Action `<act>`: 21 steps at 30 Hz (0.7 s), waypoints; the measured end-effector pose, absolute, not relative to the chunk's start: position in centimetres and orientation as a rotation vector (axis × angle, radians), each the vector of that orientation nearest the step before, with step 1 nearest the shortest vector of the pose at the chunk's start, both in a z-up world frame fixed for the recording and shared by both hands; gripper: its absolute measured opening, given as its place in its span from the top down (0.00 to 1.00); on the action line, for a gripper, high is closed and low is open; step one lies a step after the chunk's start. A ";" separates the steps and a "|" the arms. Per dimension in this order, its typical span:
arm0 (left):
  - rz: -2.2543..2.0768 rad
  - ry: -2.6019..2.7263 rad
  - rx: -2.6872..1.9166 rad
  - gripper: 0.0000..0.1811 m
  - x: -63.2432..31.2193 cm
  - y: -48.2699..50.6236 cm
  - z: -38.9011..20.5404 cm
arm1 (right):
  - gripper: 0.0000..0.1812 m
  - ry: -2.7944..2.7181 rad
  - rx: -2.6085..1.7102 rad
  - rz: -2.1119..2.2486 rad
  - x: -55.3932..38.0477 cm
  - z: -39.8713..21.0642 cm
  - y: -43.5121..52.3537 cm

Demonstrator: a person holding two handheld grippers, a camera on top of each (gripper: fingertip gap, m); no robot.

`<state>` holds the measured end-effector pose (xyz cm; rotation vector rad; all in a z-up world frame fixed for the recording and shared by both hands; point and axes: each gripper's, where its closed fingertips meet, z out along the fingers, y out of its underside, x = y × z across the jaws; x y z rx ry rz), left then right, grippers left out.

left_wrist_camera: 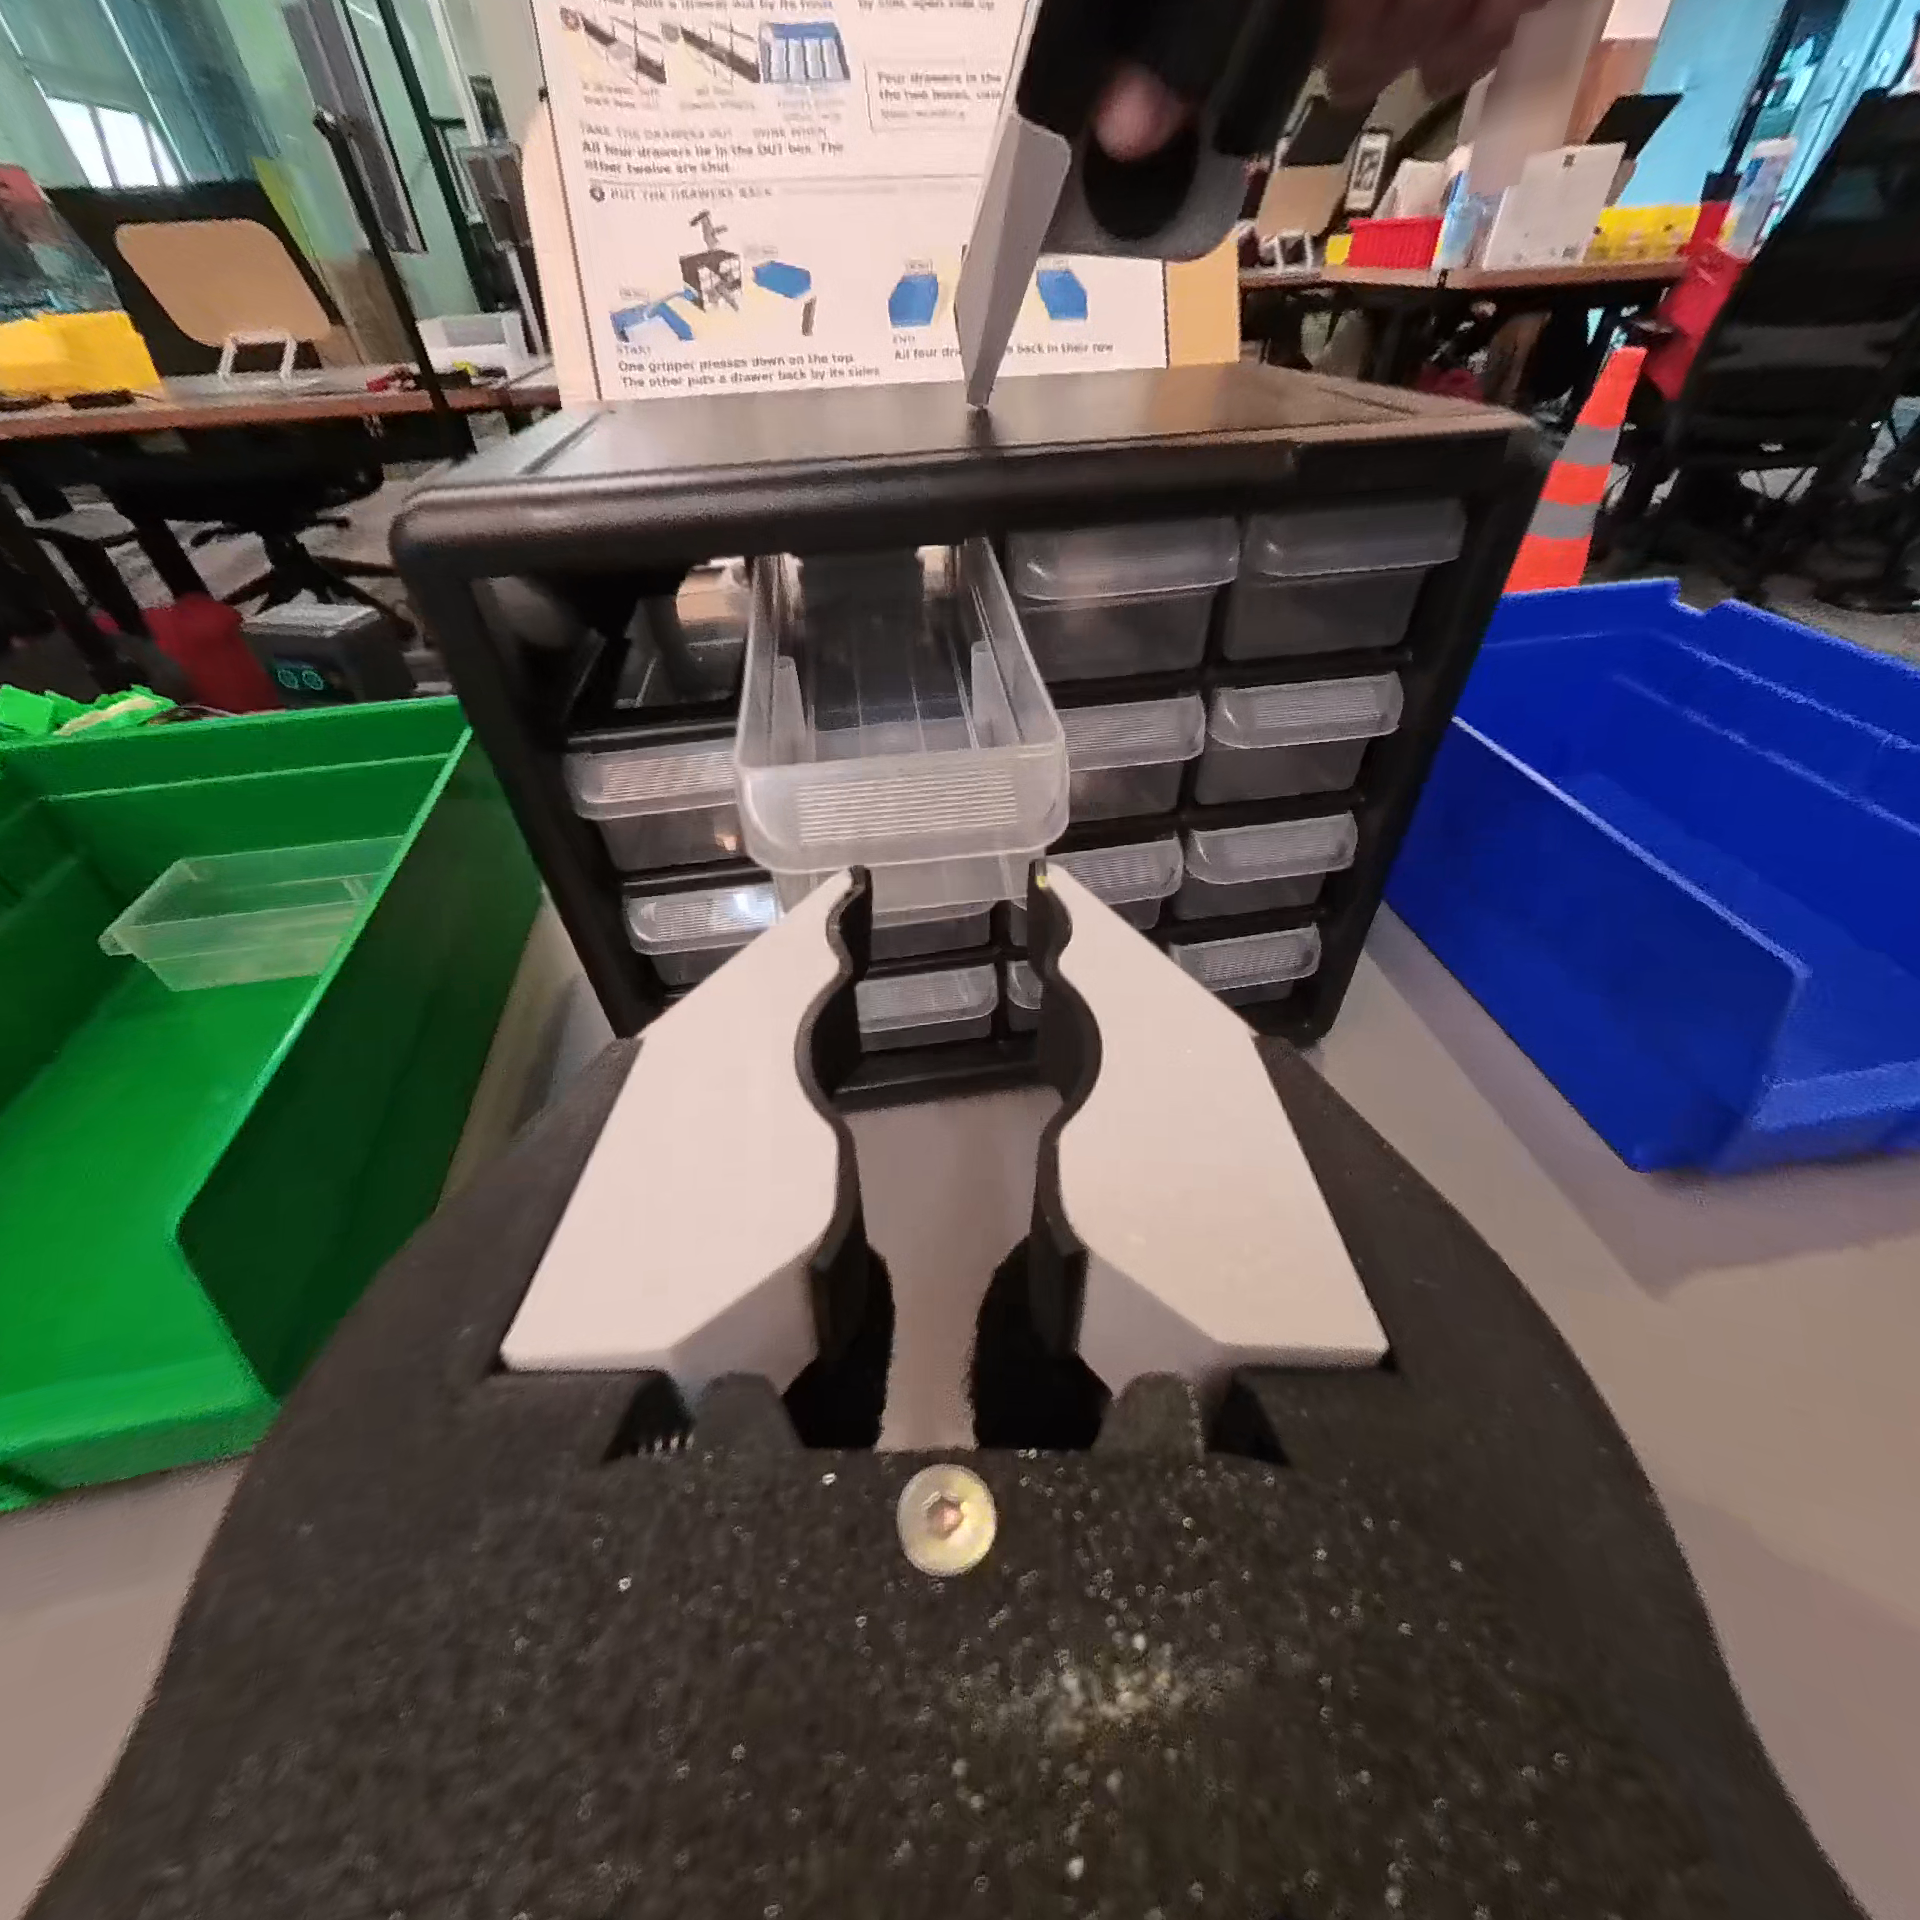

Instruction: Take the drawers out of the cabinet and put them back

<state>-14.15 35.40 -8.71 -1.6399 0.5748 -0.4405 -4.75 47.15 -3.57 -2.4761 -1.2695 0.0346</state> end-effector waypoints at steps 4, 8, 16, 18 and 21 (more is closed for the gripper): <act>-0.462 0.581 -1.650 0.85 -13.6 36.6 -8.4 | 1.00 -1.268 -2.482 -0.004 -4.5 -3.6 47.7; -0.484 0.586 -1.655 0.84 -12.4 38.2 -8.0 | 1.00 -1.266 -2.502 0.015 -4.5 -3.6 47.8; -0.520 0.618 -1.682 0.83 -9.9 41.3 -7.4 | 1.00 -1.256 -2.554 0.064 -4.5 -3.6 47.7; -0.524 0.625 -1.680 0.83 -9.5 41.8 -7.2 | 1.00 -1.256 -2.569 0.073 -4.5 -3.6 47.7; -0.536 0.614 -1.677 0.85 -9.4 42.3 -7.2 | 1.00 -1.253 -2.595 0.081 -4.4 -3.6 47.8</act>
